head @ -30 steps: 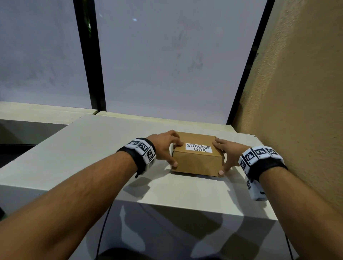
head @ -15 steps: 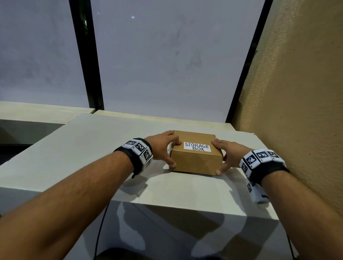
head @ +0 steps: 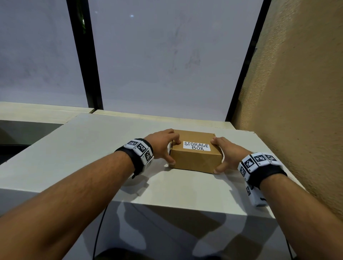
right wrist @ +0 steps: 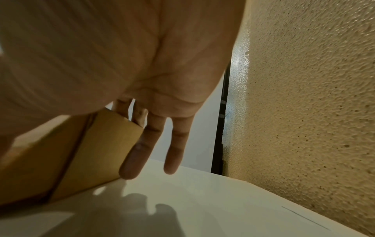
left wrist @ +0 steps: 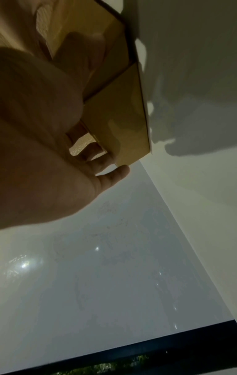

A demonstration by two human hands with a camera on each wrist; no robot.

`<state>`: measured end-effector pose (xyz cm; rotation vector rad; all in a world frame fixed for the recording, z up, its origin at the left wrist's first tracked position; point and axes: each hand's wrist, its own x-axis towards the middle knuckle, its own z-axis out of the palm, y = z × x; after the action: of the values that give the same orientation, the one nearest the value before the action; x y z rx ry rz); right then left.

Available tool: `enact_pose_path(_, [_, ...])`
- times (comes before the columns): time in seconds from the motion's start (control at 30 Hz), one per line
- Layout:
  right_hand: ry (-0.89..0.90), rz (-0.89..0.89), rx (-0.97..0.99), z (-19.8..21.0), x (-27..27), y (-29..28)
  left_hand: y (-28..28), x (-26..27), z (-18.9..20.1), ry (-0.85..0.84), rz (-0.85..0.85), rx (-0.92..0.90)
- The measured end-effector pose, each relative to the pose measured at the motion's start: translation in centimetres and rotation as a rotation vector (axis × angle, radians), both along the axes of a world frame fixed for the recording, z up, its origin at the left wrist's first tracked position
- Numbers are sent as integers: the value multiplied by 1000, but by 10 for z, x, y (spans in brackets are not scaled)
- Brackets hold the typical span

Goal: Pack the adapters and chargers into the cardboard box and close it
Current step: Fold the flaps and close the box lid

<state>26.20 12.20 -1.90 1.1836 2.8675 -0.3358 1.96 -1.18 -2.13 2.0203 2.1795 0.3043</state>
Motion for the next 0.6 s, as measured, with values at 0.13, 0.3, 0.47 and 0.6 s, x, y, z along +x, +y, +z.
enact_pose_path(0.13, [-40,13,25,3,-7,-4,0,1,1,2,-2,30])
enact_pose_path(0.3, [-58,14,23,5,-8,0,1,1,0,-11,-7,59])
enact_pose_path(0.47, [-68,-2,-13,7,-6,9,1,-4,1,-28,-15,70])
enact_pose_path(0.6, [-161,27,-8,7,-12,12,5,-5,3,39,-37,35])
